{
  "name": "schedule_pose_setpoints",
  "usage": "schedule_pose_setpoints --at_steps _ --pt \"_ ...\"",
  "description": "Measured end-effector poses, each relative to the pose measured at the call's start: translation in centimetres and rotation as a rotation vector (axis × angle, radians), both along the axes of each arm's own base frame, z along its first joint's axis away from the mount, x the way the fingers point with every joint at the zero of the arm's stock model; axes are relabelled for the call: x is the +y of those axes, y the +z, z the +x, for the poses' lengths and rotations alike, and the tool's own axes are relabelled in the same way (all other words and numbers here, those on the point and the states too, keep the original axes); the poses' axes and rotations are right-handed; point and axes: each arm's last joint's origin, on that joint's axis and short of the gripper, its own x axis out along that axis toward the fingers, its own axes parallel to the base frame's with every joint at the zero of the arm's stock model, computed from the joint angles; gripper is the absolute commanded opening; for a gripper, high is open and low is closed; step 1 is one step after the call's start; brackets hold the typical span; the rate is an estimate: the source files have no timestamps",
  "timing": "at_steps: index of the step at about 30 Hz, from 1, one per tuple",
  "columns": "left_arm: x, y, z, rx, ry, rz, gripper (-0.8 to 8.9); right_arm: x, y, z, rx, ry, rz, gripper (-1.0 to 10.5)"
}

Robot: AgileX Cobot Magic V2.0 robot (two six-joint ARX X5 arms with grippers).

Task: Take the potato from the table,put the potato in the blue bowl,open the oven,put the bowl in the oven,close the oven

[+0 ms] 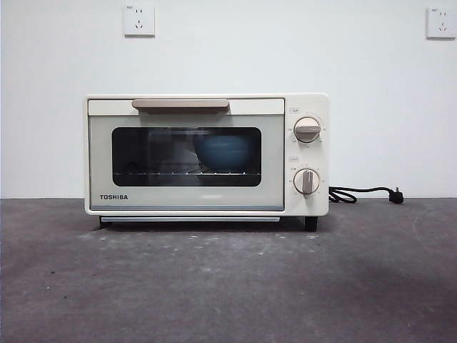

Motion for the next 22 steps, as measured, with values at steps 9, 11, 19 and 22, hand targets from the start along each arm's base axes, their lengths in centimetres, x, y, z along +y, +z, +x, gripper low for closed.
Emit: schedule_pose_setpoints --at_steps 9,11,19,22 --pt "0.0 0.0 0.0 0.0 0.0 0.0 -0.04 -0.01 -1.06 -0.14 0.072 -0.003 0.015 0.0" --pt "0.0 0.0 0.0 0.0 0.0 0.0 -0.04 -0.03 -1.05 -0.14 0.074 -0.007 0.015 0.0" --pt "0.0 0.0 0.0 0.0 0.0 0.0 -0.04 -0.03 -1.05 -0.14 0.083 -0.012 0.055 0.0" --pt "0.0 0.0 0.0 0.0 0.0 0.0 -0.04 -0.03 -1.05 -0.14 0.085 -0.013 0.065 0.0"
